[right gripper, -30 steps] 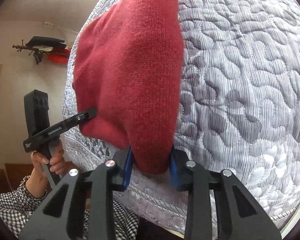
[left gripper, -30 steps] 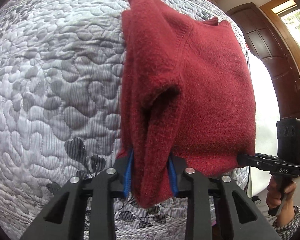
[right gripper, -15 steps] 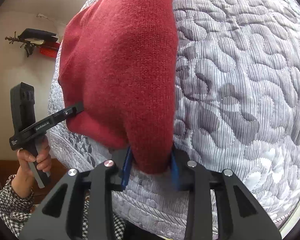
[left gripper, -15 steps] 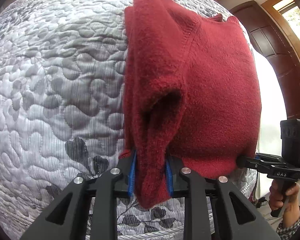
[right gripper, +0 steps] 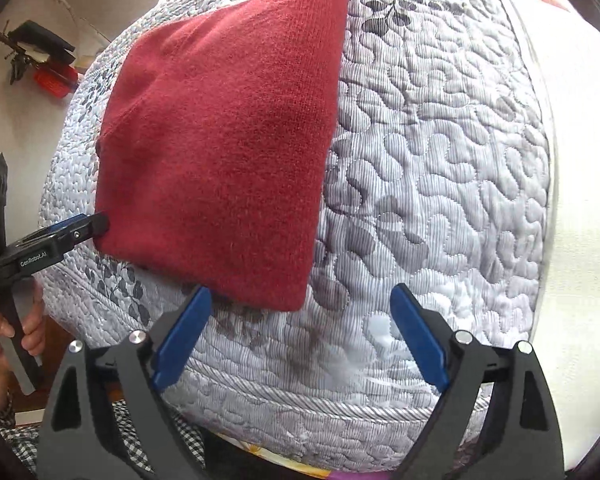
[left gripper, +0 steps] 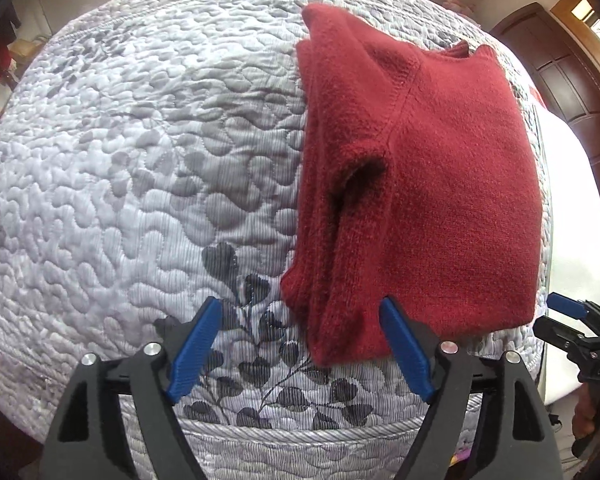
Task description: Fold small clothes
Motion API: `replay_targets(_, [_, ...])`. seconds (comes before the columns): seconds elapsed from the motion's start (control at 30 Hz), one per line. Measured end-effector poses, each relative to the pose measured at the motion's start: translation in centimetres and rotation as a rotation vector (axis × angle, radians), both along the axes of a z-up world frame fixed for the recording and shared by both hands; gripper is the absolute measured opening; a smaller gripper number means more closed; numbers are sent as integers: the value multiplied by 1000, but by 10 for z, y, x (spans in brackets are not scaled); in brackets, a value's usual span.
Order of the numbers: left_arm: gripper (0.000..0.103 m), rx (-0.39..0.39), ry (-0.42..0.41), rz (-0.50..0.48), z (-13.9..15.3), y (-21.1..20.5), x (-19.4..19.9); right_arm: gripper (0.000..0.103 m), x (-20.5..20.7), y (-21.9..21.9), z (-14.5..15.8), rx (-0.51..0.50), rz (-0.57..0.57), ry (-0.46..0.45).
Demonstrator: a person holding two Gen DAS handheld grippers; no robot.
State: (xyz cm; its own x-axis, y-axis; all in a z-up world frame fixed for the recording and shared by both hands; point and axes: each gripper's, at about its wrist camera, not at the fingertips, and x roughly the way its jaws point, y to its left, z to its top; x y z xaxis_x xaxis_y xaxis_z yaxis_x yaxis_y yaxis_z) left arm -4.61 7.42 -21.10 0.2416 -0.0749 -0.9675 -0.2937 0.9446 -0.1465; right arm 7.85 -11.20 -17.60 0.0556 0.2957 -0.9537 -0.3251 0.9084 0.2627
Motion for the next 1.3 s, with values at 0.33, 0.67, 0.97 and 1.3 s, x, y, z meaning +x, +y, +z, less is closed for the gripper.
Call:
replay_targets(0.33, [89,115,4,2,36,-16,-28,97,-12,1,35,-53,-34,-53])
replay_targets(0.67, [94,153,-22,-35,69,-37,-34,98,-27,6,70,-72,-81,-82])
replay_targets(0.97, [96,144,-48,-58,92,-46,-46,98,-41,10,87,-71,-114,-80])
replay_targets(1.3, [96,169,-52,-48,101,-44,-57,99,-49,16,98,-77,-113,-95])
